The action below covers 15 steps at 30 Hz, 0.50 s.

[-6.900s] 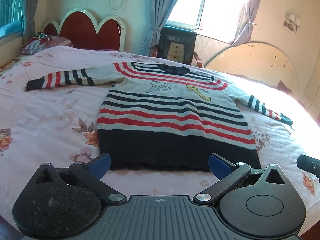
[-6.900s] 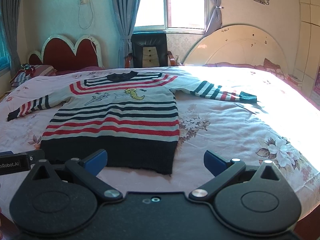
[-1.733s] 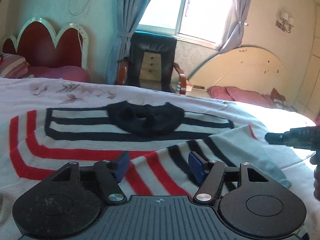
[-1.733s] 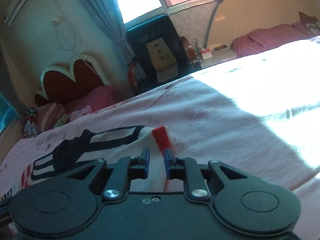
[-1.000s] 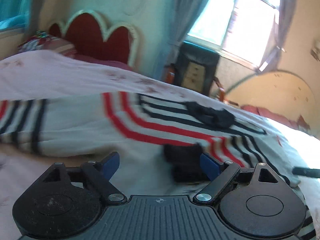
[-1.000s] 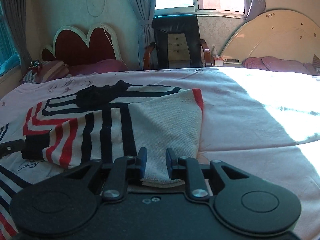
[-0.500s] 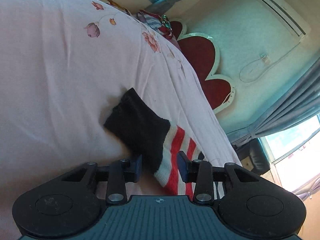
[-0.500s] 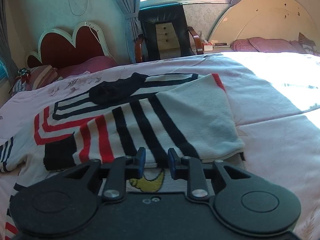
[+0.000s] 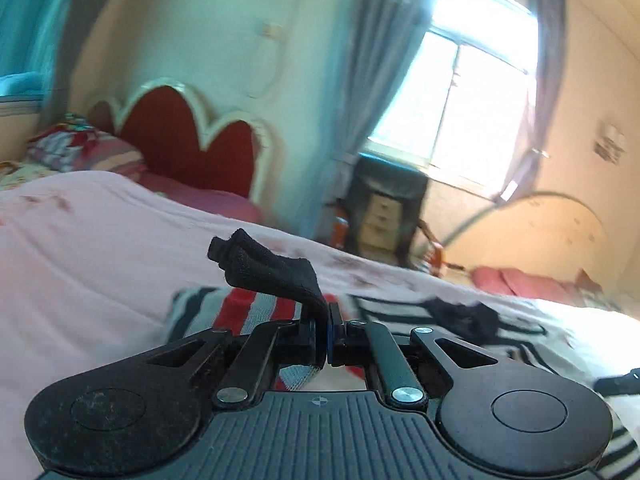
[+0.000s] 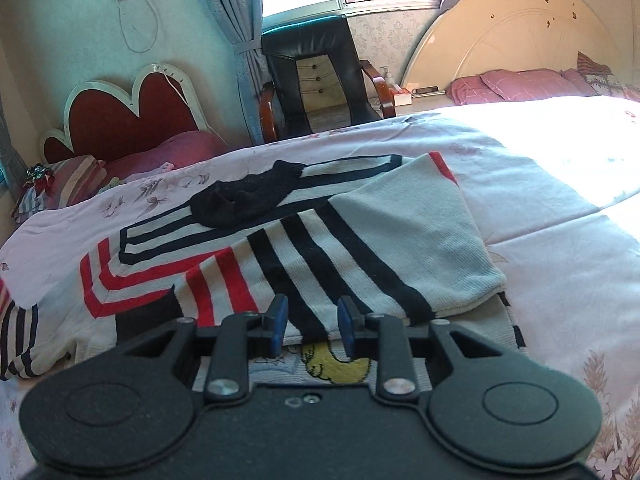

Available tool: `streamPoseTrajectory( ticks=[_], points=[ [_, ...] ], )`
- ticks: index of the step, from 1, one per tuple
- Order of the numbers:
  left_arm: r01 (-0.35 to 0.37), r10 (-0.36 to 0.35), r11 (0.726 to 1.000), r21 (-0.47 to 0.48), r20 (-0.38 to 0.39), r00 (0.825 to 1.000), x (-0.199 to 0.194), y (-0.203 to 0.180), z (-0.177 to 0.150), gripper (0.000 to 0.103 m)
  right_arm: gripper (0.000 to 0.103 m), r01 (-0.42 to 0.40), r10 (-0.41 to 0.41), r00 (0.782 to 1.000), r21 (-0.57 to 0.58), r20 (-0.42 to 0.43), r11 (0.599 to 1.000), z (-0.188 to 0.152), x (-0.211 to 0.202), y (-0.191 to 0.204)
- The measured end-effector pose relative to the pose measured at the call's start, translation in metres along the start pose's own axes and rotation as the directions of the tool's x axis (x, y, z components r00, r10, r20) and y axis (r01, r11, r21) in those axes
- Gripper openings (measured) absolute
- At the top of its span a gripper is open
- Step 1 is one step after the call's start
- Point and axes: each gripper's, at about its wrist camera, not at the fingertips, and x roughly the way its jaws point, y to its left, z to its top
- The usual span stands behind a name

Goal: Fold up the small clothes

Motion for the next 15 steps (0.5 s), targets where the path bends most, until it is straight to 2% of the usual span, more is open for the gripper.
streamPoseTrajectory(
  ticks=[2, 6, 7, 9, 11, 12, 13, 14, 15],
  points=[
    [0.076, -0.068, 0.993, 0.094, -0.083, 0.994, 0.028, -0.056, -0.007, 0.004, 0.029, 0.009, -0.009, 1.000, 0.017, 0.001, 1.000, 0.000, -0.002, -0.009],
    [0.181, -0.140, 0.956, 0.231, -0.183, 0.973, 0.067, -0.149, -0.029, 0.004, 0.030, -0.013, 0.012, 1.000, 0.086, 0.006, 0.996, 0.003, -0.003, -0.029],
    [0.201, -0.148, 0.950, 0.238, -0.223, 0.964, 0.078, -0.166, -0.035, 0.004, 0.030, -0.029, 0.029, 1.000, 0.103, 0.004, 0.994, 0.003, -0.003, -0.032],
    [0.225, -0.131, 0.939, 0.260, -0.334, 0.933, 0.096, -0.193, -0.049, 0.005, 0.035, -0.059, 0.059, 0.998, 0.117, 0.003, 0.991, 0.003, -0.002, -0.036],
    [0.202, -0.101, 0.929, 0.309, -0.313, 0.944, 0.084, -0.208, -0.054, 0.006, 0.043, -0.093, 0.094, 0.996, 0.134, 0.000, 0.987, 0.002, -0.001, -0.038],
    [0.200, -0.098, 0.929, 0.311, -0.314, 0.944, 0.075, -0.209, -0.054, 0.020, 0.048, -0.114, 0.115, 0.993, 0.144, 0.000, 0.983, 0.002, 0.000, -0.039],
    [0.223, -0.131, 0.929, 0.295, -0.302, 0.944, 0.068, -0.208, -0.051, 0.031, 0.049, -0.140, 0.141, 0.990, 0.156, 0.001, 0.978, 0.002, 0.001, -0.039],
    [0.240, -0.161, 0.931, 0.275, -0.280, 0.946, 0.058, -0.204, -0.048, 0.055, 0.049, -0.165, 0.167, 0.986, 0.170, 0.001, 0.972, 0.002, 0.003, -0.038],
    [0.240, -0.175, 0.934, 0.264, -0.249, 0.953, 0.037, -0.195, -0.048, 0.059, 0.049, -0.190, 0.194, 0.981, 0.179, -0.002, 0.965, 0.001, 0.006, -0.036]
  ],
)
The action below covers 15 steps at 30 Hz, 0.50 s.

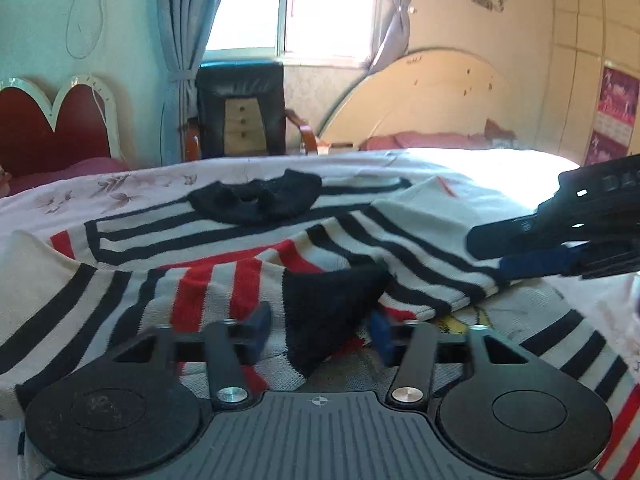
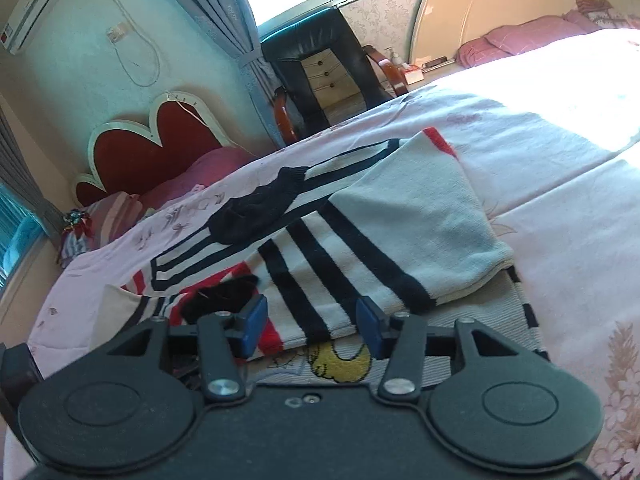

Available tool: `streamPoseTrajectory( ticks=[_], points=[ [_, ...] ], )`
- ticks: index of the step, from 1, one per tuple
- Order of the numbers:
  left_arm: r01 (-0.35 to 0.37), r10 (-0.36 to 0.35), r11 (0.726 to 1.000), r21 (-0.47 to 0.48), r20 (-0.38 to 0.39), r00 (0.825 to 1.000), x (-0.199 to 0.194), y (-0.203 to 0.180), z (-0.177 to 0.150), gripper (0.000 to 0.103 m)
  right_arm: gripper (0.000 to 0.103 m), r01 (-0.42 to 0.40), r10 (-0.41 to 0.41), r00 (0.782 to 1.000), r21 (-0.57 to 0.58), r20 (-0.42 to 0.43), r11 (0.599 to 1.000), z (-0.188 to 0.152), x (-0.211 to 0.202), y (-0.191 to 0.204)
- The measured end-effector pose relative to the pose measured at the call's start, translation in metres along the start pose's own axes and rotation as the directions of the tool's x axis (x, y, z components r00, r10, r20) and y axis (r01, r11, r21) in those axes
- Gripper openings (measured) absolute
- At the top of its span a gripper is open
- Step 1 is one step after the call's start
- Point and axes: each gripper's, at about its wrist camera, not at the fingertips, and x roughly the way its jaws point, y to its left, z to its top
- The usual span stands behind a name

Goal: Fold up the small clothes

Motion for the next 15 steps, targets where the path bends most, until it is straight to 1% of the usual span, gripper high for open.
streamPoseTrajectory(
  ticks=[2, 3, 4, 5, 7, 8, 10, 11, 12, 13, 14, 15],
  points=[
    [-0.024, 0.024, 1.000, -0.007, 0.021, 0.999, -0.028, 0.016, -0.013, 0.059, 0.048, -0.066, 0.066, 0.998, 0.007, -0.023, 0.998, -0.002, 0.008, 0.005],
    [-0.046, 0.046, 0.999, -0.023, 0.035, 0.998, -0.044, 0.027, -0.026, 0.059, 0.048, -0.080, 0.080, 0.996, 0.001, -0.033, 0.997, -0.003, 0.013, 0.009],
    [-0.065, 0.067, 0.997, -0.037, 0.049, 0.997, -0.058, 0.038, -0.033, 0.059, 0.048, -0.088, 0.087, 0.995, -0.004, -0.050, 0.996, -0.004, 0.019, 0.014],
    [-0.097, 0.100, 0.994, -0.051, 0.054, 0.994, -0.067, 0.056, -0.040, 0.059, 0.048, -0.087, 0.087, 0.993, -0.004, -0.075, 0.996, -0.006, 0.027, 0.018],
    [-0.188, 0.191, 0.980, -0.065, 0.041, 0.981, -0.086, 0.083, -0.054, 0.059, 0.048, -0.086, 0.086, 0.992, 0.008, -0.095, 0.996, -0.009, 0.039, 0.022],
    [-0.222, 0.224, 0.972, -0.078, 0.029, 0.974, -0.091, 0.098, -0.061, 0.059, 0.048, -0.093, 0.095, 0.990, 0.024, -0.100, 0.995, -0.010, 0.044, 0.022],
    [-0.273, 0.272, 0.958, -0.091, -0.026, 0.962, -0.087, 0.125, -0.070, 0.059, 0.048, -0.108, 0.113, 0.987, 0.053, -0.113, 0.993, -0.012, 0.054, 0.022],
    [-0.285, 0.283, 0.955, -0.083, -0.031, 0.959, -0.083, 0.134, -0.074, 0.059, 0.042, -0.117, 0.121, 0.986, 0.046, -0.110, 0.992, -0.013, 0.059, 0.025],
    [-0.287, 0.286, 0.955, -0.074, -0.034, 0.958, -0.076, 0.140, -0.076, 0.059, 0.031, -0.114, 0.117, 0.987, 0.030, -0.108, 0.993, -0.012, 0.063, 0.029],
    [-0.290, 0.287, 0.955, -0.068, -0.045, 0.957, -0.068, 0.146, -0.077, 0.059, 0.022, -0.101, 0.101, 0.989, 0.005, -0.110, 0.995, -0.012, 0.067, 0.033],
    [-0.290, 0.286, 0.954, -0.073, -0.050, 0.957, -0.058, 0.151, -0.076, 0.059, 0.008, -0.088, 0.085, 0.990, -0.019, -0.114, 0.996, -0.010, 0.070, 0.037],
    [-0.287, 0.284, 0.954, -0.087, -0.053, 0.957, -0.051, 0.156, -0.075, 0.058, 0.007, -0.076, 0.070, 0.992, -0.054, -0.106, 0.996, -0.008, 0.069, 0.041]
  ],
)
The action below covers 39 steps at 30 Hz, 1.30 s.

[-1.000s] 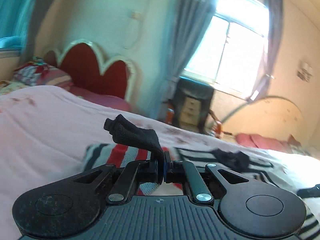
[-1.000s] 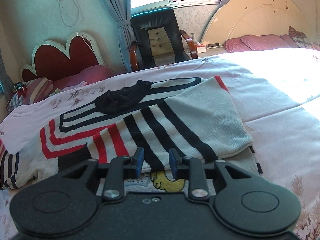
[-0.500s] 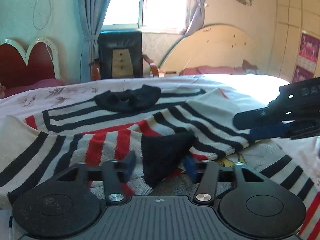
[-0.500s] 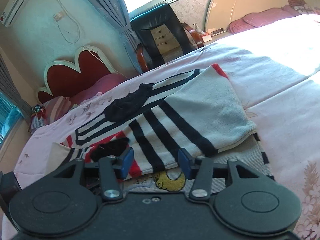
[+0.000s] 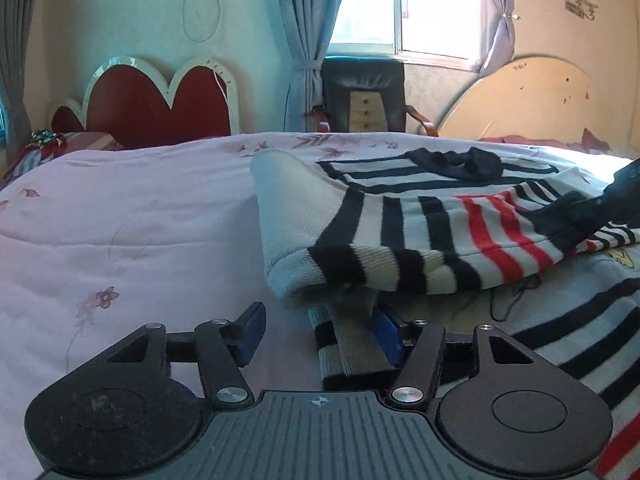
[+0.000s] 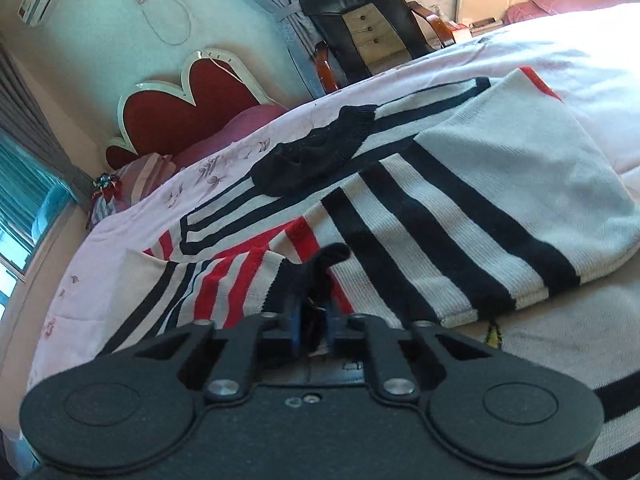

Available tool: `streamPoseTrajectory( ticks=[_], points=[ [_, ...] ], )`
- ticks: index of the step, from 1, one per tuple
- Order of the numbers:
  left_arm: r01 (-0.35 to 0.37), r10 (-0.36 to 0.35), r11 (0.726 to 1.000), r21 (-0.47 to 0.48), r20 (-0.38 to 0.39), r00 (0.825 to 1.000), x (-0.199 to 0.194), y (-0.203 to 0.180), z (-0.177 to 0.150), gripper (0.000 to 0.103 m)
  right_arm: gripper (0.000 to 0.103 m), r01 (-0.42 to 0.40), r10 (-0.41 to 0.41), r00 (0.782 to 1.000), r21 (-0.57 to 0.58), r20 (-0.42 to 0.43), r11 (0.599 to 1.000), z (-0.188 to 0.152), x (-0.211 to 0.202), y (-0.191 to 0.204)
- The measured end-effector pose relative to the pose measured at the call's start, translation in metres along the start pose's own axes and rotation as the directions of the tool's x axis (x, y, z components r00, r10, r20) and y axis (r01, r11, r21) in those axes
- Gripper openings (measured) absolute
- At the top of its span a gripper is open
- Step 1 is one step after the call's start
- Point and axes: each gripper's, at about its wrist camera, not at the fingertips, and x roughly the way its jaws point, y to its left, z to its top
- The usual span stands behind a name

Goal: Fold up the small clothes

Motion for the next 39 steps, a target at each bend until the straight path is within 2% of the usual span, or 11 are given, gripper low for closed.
streamPoseTrajectory(
  ticks=[5, 6, 9, 13, 15, 19, 24, 31, 33, 36, 39],
  points=[
    [0.001, 0.000, 1.000, -0.031, 0.020, 1.000, 0.019, 0.000, 0.015, 0.057, 0.007, 0.141, -0.100, 0.969, -0.176, 0.224, 0.974, 0.017, -0.055, 0.012],
    [0.010, -0.009, 0.999, -0.037, 0.014, 1.000, 0.021, -0.001, 0.015, 0.047, 0.007, 0.172, -0.122, 0.961, -0.191, 0.247, 0.966, 0.019, -0.059, 0.006],
    [0.046, -0.045, 0.998, -0.045, 0.026, 0.999, 0.019, -0.003, 0.019, 0.040, 0.007, 0.198, -0.182, 0.976, -0.138, 0.121, 0.970, 0.025, -0.039, -0.029],
    [0.060, -0.059, 0.998, -0.021, 0.041, 0.997, 0.017, -0.006, 0.020, 0.040, 0.007, 0.196, -0.179, 0.976, -0.148, 0.121, 0.969, 0.016, -0.036, -0.034],
    [0.042, -0.042, 0.999, -0.023, -0.011, 0.999, 0.024, -0.004, 0.020, 0.030, 0.007, 0.191, -0.176, 0.977, -0.130, 0.119, 0.973, 0.014, -0.035, -0.036],
    [0.072, -0.071, 0.991, -0.109, 0.012, 0.997, 0.021, 0.007, 0.018, 0.030, 0.007, 0.177, -0.160, 0.978, -0.125, 0.131, 0.976, 0.015, -0.036, -0.036],
    [0.071, -0.075, 0.990, -0.119, -0.027, 0.997, 0.031, 0.008, 0.011, 0.030, 0.007, 0.185, -0.158, 0.975, -0.177, 0.157, 0.967, 0.015, -0.039, -0.032],
    [0.054, -0.054, 0.998, 0.018, 0.000, 0.999, 0.009, -0.001, 0.011, 0.031, 0.009, 0.267, -0.260, 0.964, -0.169, 0.062, 0.949, 0.011, -0.015, -0.043],
    [0.047, -0.047, 0.999, 0.016, 0.050, 0.998, -0.011, -0.001, 0.016, 0.035, 0.020, 0.293, -0.281, 0.955, -0.179, 0.092, 0.939, 0.013, -0.025, -0.039],
    [0.111, -0.109, 0.994, -0.011, 0.105, 0.988, -0.016, -0.016, 0.038, 0.039, 0.020, 0.291, -0.260, 0.952, -0.209, 0.165, 0.934, 0.015, -0.044, -0.030],
    [0.175, -0.173, 0.984, -0.031, 0.061, 0.983, 0.012, -0.042, 0.056, 0.041, 0.018, 0.228, -0.204, 0.972, -0.253, 0.116, 0.940, 0.016, -0.028, -0.015]
  ],
)
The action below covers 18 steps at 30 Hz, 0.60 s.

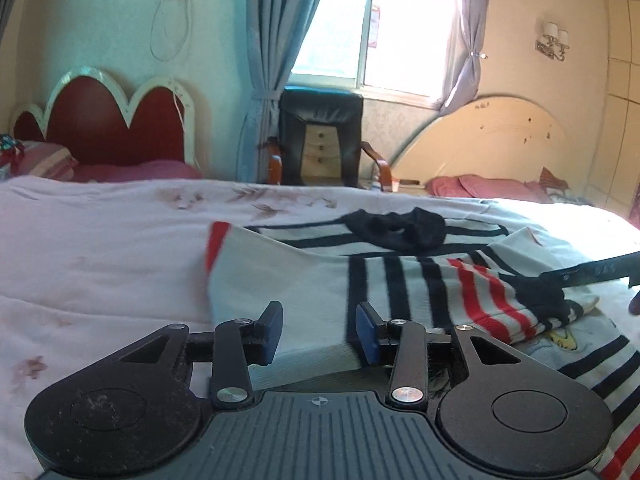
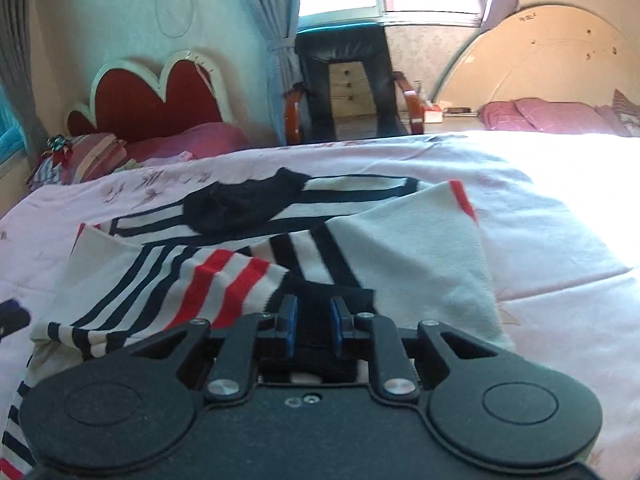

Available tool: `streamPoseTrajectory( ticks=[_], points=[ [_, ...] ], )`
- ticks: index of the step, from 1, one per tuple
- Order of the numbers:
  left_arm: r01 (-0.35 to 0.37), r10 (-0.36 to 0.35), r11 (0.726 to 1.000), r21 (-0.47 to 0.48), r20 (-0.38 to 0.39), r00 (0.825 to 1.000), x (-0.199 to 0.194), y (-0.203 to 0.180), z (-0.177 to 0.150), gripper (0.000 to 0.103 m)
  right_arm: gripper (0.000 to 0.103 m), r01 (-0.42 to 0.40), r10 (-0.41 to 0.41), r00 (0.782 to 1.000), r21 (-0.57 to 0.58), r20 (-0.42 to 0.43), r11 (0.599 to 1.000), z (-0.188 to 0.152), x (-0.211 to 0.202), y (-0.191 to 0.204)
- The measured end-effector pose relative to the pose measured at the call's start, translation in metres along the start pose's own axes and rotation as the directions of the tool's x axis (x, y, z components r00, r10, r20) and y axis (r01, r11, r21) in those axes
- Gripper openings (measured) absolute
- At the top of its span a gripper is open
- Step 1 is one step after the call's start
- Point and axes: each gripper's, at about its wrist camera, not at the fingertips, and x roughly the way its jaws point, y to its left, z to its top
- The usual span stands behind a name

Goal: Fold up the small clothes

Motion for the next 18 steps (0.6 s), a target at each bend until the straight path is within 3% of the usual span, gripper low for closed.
streamPoseTrajectory(
  ticks=[3, 4, 8, 12, 16, 17, 18],
  points=[
    [-0.033, 0.039, 0.999, 0.043, -0.160, 0.986, 0.042, -0.011, -0.019, 0.048, 0.018, -0.030, 0.026, 0.998, -0.068, -0.049, 0.997, -0.006, 0.015, 0.021],
    [-0.025, 0.030, 0.999, 0.046, -0.106, 0.994, 0.039, -0.010, -0.026, 0.049, 0.018, 0.000, -0.010, 0.995, -0.106, -0.095, 0.994, -0.013, 0.025, 0.026],
    [0.006, -0.004, 1.000, 0.018, -0.102, 0.995, 0.032, -0.003, -0.011, 0.049, 0.018, 0.010, -0.021, 0.996, -0.120, -0.090, 0.993, -0.014, 0.021, 0.025],
    [0.008, -0.007, 1.000, 0.014, -0.045, 0.999, 0.045, 0.003, 0.017, 0.049, 0.019, -0.059, 0.059, 0.998, -0.055, 0.000, 0.997, 0.007, 0.015, 0.028],
    [0.036, -0.034, 0.999, 0.022, -0.095, 0.995, 0.079, -0.009, 0.021, 0.049, 0.013, -0.092, 0.091, 0.996, -0.079, -0.015, 0.993, 0.019, 0.047, 0.051],
    [0.022, -0.018, 0.999, 0.025, -0.145, 0.989, 0.091, -0.012, 0.015, 0.049, 0.013, -0.100, 0.098, 0.995, -0.079, -0.029, 0.992, 0.019, 0.056, 0.055],
    [0.009, -0.004, 0.999, 0.036, -0.139, 0.990, 0.095, -0.014, 0.008, 0.051, 0.010, -0.096, 0.092, 0.995, -0.083, -0.047, 0.992, 0.017, 0.065, 0.058]
  ],
)
